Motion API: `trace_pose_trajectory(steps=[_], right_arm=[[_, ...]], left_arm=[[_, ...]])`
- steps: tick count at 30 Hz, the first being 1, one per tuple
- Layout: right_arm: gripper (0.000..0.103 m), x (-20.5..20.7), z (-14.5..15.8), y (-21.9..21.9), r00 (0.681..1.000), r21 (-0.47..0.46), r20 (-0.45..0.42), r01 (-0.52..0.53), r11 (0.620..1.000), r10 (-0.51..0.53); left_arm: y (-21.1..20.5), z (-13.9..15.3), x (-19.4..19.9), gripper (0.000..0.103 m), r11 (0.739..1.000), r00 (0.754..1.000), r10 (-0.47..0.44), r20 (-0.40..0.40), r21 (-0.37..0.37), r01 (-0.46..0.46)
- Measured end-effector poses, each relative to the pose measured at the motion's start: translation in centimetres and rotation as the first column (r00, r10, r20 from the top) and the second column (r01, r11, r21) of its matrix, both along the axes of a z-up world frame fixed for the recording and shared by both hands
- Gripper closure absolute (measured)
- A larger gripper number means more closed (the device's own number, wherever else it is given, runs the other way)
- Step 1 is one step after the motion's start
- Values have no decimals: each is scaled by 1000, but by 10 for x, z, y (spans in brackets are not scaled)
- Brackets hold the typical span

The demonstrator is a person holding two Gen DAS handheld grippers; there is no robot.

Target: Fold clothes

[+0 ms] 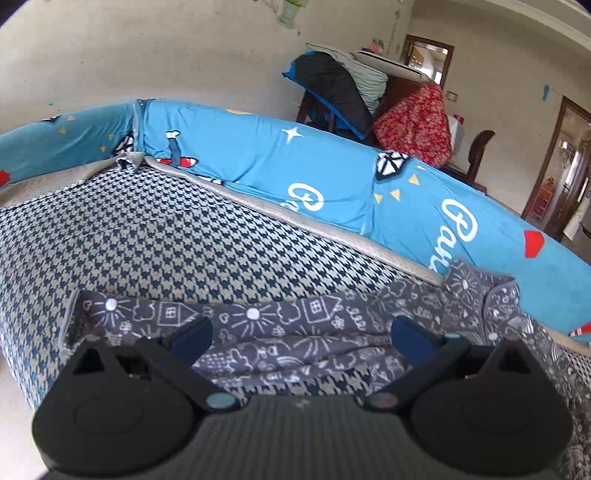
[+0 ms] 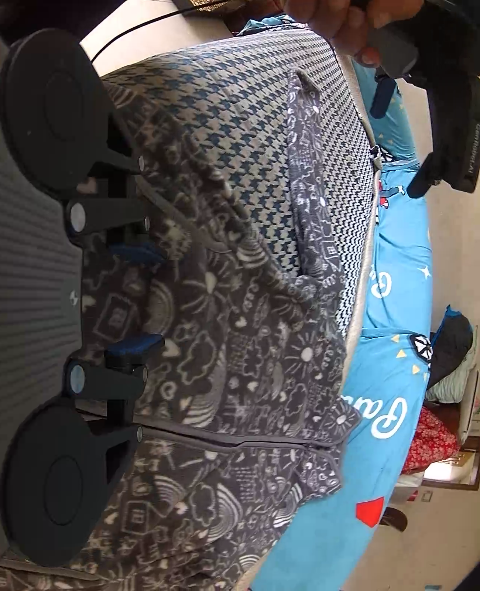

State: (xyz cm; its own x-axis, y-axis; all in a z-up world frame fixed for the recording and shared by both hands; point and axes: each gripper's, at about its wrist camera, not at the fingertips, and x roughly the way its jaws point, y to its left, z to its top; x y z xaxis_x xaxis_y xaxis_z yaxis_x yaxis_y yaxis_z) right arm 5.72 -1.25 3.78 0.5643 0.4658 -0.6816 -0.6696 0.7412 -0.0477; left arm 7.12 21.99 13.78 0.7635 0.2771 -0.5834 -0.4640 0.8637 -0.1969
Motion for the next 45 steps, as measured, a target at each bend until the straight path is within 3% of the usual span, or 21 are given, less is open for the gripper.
trace_pose_trajectory(steps=[12,25,33,45], right_arm=[[61,-29,-1,-26,998,-32,-23,-60,998,59],[61,-18,21,-61,970,-4,-126,-209,978,207],[61,33,34,-103,999,88,-51,14,996,-10],[60,106,41,-131,966,135,34,249,959,-255]], left_arm=[[-76,-24,30,0,971,968,-235,-90,20,238],[-125,-46,58,0,953,940,-298,-165,6,303],[-141,-55,74,0,950,931,-304,-204,6,312],[-149,-59,90,0,957,933,-290,-211,-68,282]])
